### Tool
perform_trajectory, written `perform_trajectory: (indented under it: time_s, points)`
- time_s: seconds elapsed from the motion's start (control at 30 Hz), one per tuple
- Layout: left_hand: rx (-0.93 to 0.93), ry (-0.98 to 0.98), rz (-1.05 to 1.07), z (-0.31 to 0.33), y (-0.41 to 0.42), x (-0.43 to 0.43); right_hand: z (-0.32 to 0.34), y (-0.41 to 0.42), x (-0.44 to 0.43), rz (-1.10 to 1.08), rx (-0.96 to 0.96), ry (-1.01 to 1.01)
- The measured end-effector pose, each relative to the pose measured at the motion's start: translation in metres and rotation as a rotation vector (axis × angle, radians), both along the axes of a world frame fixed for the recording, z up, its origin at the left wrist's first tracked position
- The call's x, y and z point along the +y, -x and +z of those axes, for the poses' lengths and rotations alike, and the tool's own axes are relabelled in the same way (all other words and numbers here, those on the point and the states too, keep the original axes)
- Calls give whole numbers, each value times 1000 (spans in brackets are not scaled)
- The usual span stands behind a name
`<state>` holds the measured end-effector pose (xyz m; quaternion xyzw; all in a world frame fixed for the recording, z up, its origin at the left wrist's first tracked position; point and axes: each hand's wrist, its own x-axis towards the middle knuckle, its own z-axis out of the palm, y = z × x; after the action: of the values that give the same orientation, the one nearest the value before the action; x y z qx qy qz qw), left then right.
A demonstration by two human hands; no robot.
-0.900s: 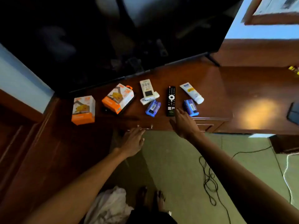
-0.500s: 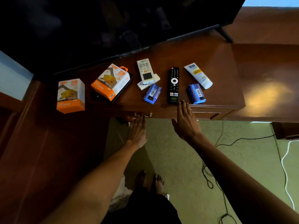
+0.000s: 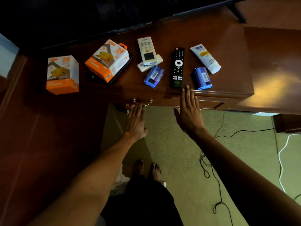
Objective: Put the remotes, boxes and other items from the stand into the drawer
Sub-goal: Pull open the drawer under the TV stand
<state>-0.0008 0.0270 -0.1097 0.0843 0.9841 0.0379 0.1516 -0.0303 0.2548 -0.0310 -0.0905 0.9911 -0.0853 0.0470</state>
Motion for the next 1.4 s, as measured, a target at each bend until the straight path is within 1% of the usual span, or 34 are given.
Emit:
perform_trajectory:
  time_s: [0.23,0.33,0.4,0.47,0.5,0.57,0.6,0.63,0.7,0.8,0.87,0.93,1.03,1.17,1.3,1.4]
  points:
    - [-60,-49,27,11,-41,-2,12,0,2,26,-42,3]
    - [-152,-31,8,23,-64,-3,20,-8,-3,36,-67,23]
    - [-181,-51,-15,33,-81,-8,24,-20,-8,48,-58,61]
    - [-122,-150,-58,47,-94,-17,25,-31,-14,86,-15,88]
    - [-53,-234,-64,54,-98,-22,23,-34,-18,106,-3,99]
    - [157,-425,-20,69,-99,-32,18,-38,-27,122,-11,120]
    - [258,-484,9,76,-93,-38,16,-37,-33,117,-21,130]
    - [314,-493,38,81,-83,-45,15,-36,-38,111,-38,137]
    - [284,-409,94,87,-55,-62,12,-31,-48,95,-113,125]
    - [101,-216,79,82,-15,-90,2,-24,-57,89,-231,78]
    - [21,-170,28,73,-4,-102,-4,-26,-57,109,-210,29]
    - [39,-132,-37,65,-3,-108,-7,-30,-56,118,-153,14]
    - [106,-122,-70,58,-8,-111,-11,-34,-55,113,-108,20]
    - [128,-158,-57,55,-24,-111,-15,-49,-53,128,-93,39]
    - [95,-220,-29,63,-60,-109,-10,-81,-52,111,-100,73]
    - [60,-228,-11,69,-90,-106,-8,-111,-49,112,-103,69]
